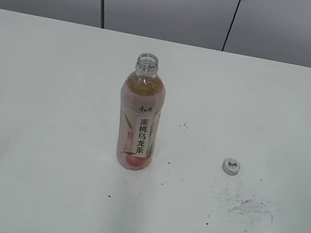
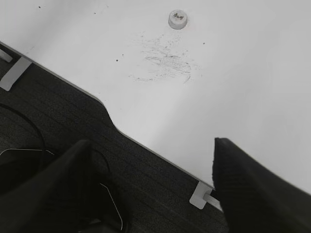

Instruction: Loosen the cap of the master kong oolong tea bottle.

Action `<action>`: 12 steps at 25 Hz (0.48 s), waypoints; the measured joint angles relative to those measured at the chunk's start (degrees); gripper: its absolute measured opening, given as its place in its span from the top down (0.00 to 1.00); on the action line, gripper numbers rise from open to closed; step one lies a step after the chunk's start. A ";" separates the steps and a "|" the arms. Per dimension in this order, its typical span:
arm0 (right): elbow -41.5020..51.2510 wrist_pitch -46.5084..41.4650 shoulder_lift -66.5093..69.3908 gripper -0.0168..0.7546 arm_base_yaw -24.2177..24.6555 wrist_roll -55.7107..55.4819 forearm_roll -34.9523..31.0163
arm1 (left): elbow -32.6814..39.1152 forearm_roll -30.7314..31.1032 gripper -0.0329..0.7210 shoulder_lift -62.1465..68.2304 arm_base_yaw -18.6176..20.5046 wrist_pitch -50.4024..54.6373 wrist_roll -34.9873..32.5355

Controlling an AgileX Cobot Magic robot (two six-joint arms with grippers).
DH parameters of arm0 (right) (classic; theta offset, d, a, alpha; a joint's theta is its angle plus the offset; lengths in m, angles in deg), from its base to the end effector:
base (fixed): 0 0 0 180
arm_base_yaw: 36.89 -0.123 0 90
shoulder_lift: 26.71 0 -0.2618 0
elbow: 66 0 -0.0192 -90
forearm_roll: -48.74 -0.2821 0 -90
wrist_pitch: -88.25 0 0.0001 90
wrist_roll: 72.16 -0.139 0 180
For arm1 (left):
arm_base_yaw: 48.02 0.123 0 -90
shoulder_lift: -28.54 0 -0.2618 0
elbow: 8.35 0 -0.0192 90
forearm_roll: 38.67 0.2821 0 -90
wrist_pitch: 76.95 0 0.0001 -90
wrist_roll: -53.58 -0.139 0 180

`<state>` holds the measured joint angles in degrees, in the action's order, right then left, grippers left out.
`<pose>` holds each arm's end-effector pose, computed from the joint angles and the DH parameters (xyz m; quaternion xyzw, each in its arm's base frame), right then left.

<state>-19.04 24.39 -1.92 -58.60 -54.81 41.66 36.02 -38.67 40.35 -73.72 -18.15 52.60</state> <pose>0.1068 0.0591 0.2409 -0.3049 0.8724 0.0759 0.3744 0.0841 -0.0405 0.2908 0.1946 0.8205 -0.1150 0.5250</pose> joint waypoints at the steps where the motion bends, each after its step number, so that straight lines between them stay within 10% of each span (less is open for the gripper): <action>1: 0.00 0.00 0.00 0.23 0.00 0.00 0.00 | 0.00 0.00 0.29 0.00 0.00 0.00 0.00; 6: 0.00 0.00 0.00 0.23 0.25 0.00 0.05 | 0.00 0.00 0.29 -0.11 2.40 0.00 -0.02; 12: 0.00 0.15 -3.36 0.23 11.23 -0.06 0.08 | 0.00 0.00 0.29 -1.56 19.00 0.00 -0.08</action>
<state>-19.04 24.54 -5.28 -47.37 -54.87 41.74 36.02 -38.67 38.78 -54.72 -18.15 52.52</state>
